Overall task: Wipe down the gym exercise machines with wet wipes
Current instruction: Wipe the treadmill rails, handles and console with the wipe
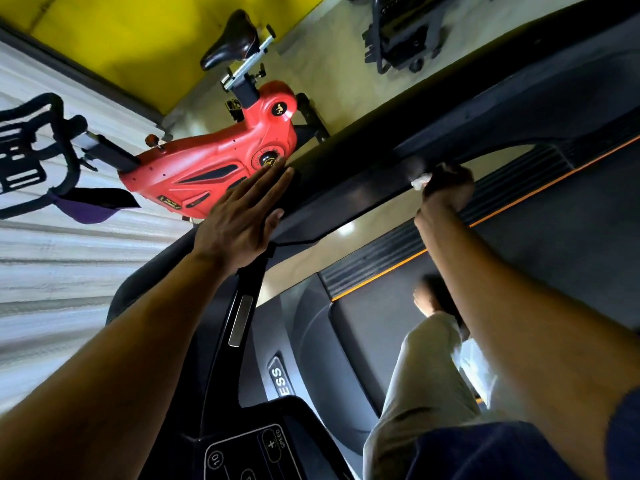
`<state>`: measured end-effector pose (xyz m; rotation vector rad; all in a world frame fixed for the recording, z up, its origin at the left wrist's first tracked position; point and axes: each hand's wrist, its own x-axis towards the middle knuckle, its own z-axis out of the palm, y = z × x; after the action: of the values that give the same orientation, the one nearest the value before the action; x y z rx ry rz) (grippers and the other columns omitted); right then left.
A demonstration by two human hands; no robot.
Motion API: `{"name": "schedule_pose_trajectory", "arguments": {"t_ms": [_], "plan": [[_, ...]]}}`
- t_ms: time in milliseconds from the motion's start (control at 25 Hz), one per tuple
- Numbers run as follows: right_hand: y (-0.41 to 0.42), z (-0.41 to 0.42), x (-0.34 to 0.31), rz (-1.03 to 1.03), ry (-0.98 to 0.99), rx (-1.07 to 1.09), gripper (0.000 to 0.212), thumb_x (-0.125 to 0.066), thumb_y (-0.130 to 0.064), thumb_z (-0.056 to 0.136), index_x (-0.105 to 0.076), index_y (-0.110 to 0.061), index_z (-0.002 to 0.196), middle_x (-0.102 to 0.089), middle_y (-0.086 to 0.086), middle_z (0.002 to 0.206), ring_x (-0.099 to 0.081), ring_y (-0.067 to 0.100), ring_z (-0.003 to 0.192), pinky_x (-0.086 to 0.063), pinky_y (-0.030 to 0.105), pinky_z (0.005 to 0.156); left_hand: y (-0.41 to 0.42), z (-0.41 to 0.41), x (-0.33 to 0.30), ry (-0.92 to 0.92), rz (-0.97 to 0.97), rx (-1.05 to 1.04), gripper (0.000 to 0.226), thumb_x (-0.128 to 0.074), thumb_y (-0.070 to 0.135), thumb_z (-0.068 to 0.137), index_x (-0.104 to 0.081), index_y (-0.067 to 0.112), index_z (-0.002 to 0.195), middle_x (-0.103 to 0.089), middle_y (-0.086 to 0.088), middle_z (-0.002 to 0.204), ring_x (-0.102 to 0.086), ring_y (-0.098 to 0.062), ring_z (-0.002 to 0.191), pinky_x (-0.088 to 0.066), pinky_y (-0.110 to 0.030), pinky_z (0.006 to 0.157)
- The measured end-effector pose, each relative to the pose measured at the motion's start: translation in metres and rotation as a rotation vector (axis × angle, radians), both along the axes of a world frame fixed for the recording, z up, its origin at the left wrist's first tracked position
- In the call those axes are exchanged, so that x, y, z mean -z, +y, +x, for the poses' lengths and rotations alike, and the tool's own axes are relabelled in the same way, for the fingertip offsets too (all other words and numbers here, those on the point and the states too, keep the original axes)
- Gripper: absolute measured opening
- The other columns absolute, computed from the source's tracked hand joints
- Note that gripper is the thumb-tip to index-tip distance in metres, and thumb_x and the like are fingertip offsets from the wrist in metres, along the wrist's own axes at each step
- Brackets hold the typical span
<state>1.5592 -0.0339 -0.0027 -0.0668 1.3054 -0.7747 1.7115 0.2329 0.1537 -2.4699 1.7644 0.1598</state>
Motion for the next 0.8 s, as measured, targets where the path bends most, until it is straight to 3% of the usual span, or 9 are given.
{"name": "schedule_pose_trajectory", "arguments": {"t_ms": [40, 160, 240, 320, 440, 560, 600, 680, 800], "plan": [[-0.008, 0.001, -0.001, -0.052, 0.066, -0.024, 0.031, -0.036, -0.001, 0.104, -0.051, -0.016, 0.080, -0.062, 0.038, 0.110, -0.065, 0.036, 0.105, -0.053, 0.032, 0.090, 0.000, 0.000, -0.001, 0.019, -0.006, -0.008, 0.058, -0.021, 0.042, 0.113, -0.021, 0.017, 0.166, -0.020, -0.005, 0.172, -0.024, -0.023, 0.158, -0.036, -0.049, 0.121], [0.017, 0.007, -0.006, -0.102, 0.094, -0.161, 0.027, -0.047, 0.006, 0.101, -0.053, -0.015, 0.085, -0.058, 0.008, 0.088, -0.056, 0.004, 0.071, -0.045, 0.008, 0.061, 0.001, 0.000, 0.004, -0.009, -0.024, -0.012, 0.058, -0.023, 0.040, 0.112, -0.022, 0.017, 0.165, -0.021, -0.003, 0.172, -0.025, -0.021, 0.157, -0.037, -0.048, 0.120], [0.080, 0.017, -0.019, -0.045, 0.101, -0.316, 0.015, -0.052, 0.006, 0.099, -0.061, -0.006, 0.101, -0.061, 0.011, 0.098, -0.056, 0.011, 0.076, -0.050, 0.012, 0.069, 0.003, 0.002, 0.004, -0.016, -0.022, -0.029, 0.057, -0.024, 0.040, 0.112, -0.023, 0.019, 0.165, -0.022, -0.001, 0.172, -0.027, -0.020, 0.157, -0.041, -0.048, 0.117], [0.138, 0.032, -0.036, 0.161, 0.003, -0.363, 0.019, -0.049, 0.007, 0.099, -0.063, -0.005, 0.099, -0.067, 0.012, 0.096, -0.059, 0.017, 0.073, -0.056, 0.032, 0.078, 0.004, 0.000, 0.004, -0.019, -0.018, -0.044, 0.057, -0.023, 0.041, 0.112, -0.024, 0.021, 0.165, -0.023, 0.001, 0.172, -0.030, -0.020, 0.156, -0.044, -0.049, 0.114], [0.162, 0.038, -0.067, 0.321, -0.119, -0.395, 0.017, -0.052, 0.011, 0.095, -0.065, 0.000, 0.096, -0.066, 0.016, 0.089, -0.060, 0.024, 0.068, -0.056, 0.026, 0.054, 0.001, -0.001, 0.002, 0.019, -0.003, -0.058, 0.058, -0.021, 0.043, 0.111, -0.023, 0.021, 0.165, -0.023, 0.001, 0.172, -0.032, -0.022, 0.155, -0.044, -0.050, 0.113], [0.093, 0.016, -0.070, 0.139, 0.013, -0.525, 0.016, -0.068, 0.011, 0.088, -0.068, -0.003, 0.094, -0.071, 0.016, 0.101, -0.070, 0.030, 0.085, -0.058, 0.024, 0.058, 0.000, -0.002, 0.000, 0.029, -0.020, -0.066, 0.059, -0.020, 0.043, 0.111, -0.026, 0.019, 0.164, -0.026, -0.001, 0.171, -0.035, -0.025, 0.153, -0.043, -0.050, 0.115], [0.056, 0.003, -0.069, 0.067, 0.073, -0.516, 0.019, -0.070, 0.008, 0.088, -0.069, -0.003, 0.103, -0.071, 0.012, 0.101, -0.071, 0.028, 0.090, -0.059, 0.024, 0.063, 0.000, -0.003, 0.000, 0.024, -0.021, -0.072, 0.060, -0.020, 0.044, 0.111, -0.027, 0.018, 0.164, -0.026, -0.002, 0.171, -0.036, -0.026, 0.153, -0.042, -0.049, 0.116], [-0.019, -0.025, -0.064, -0.107, 0.112, -0.464, 0.034, -0.061, 0.000, 0.097, -0.056, 0.001, 0.131, -0.065, 0.009, 0.105, -0.068, 0.023, 0.093, -0.057, 0.024, 0.065, -0.001, -0.005, -0.002, 0.023, -0.011, -0.079, 0.060, -0.019, 0.045, 0.111, -0.026, 0.018, 0.164, -0.026, -0.002, 0.171, -0.035, -0.027, 0.152, -0.040, -0.048, 0.118], [-0.086, -0.044, -0.055, -0.204, 0.158, -0.434, 0.042, -0.047, -0.004, 0.103, -0.044, -0.004, 0.145, -0.060, 0.014, 0.133, -0.060, 0.018, 0.096, -0.052, 0.022, 0.067, -0.002, -0.003, 0.000, -0.001, 0.020, -0.074, 0.060, -0.018, 0.045, 0.111, -0.023, 0.019, 0.165, -0.024, -0.002, 0.171, -0.034, -0.026, 0.153, -0.041, -0.050, 0.117]]}}
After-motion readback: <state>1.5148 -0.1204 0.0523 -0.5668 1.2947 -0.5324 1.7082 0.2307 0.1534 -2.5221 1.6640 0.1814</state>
